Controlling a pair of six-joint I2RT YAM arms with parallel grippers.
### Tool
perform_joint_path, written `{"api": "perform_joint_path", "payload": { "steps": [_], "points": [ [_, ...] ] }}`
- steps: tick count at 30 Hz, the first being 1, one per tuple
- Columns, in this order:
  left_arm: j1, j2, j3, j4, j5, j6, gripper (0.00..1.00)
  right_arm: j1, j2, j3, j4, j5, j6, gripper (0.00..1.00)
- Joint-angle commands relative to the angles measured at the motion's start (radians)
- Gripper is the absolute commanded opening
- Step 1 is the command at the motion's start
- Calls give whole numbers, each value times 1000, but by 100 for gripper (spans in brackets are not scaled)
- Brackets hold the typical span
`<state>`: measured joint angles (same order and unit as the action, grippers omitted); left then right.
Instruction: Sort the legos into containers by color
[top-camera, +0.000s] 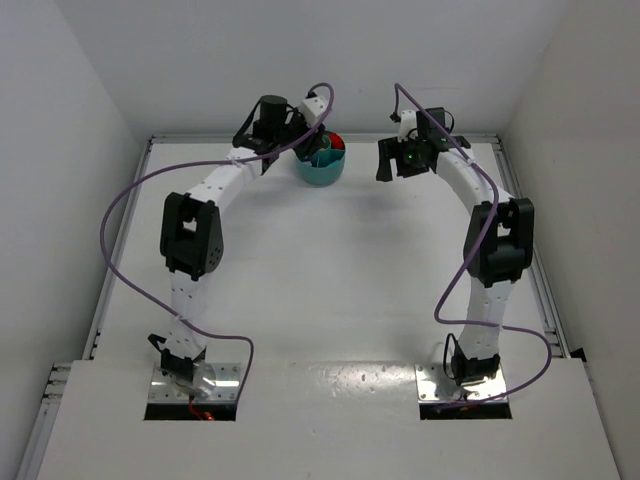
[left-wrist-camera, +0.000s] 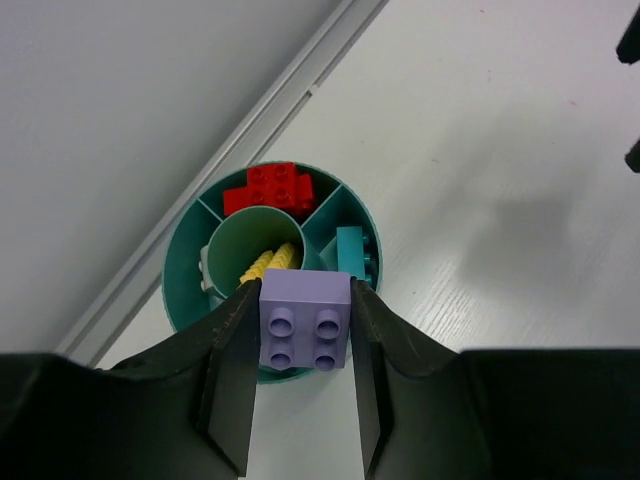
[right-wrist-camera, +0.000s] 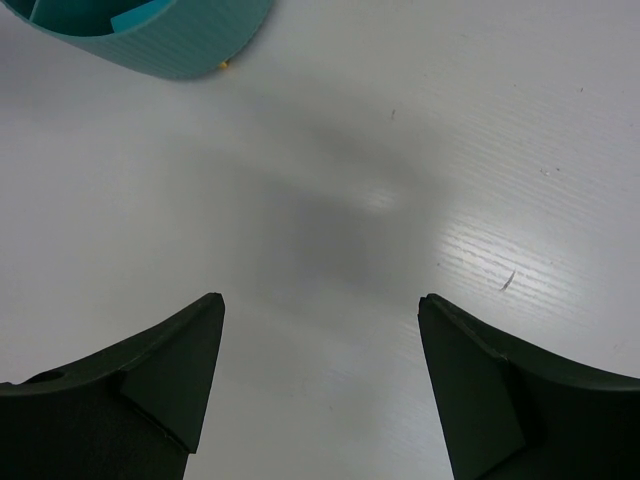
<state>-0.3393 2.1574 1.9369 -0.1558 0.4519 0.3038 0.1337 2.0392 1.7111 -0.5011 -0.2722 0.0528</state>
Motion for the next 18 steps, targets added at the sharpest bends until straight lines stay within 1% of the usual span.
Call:
{"api": "perform_joint_path", "payload": {
  "steps": [1,12,18],
  "points": [
    [-3,36,59,67,-33,-95,23,6,-28,22,30,7,7,79],
    [-3,82,60,76,-78,-65,23,6,-28,22,30,7,7,79],
    [16,113,60,76,-107,-55,23,6,-28,22,30,7,7,79]
  ]
}}
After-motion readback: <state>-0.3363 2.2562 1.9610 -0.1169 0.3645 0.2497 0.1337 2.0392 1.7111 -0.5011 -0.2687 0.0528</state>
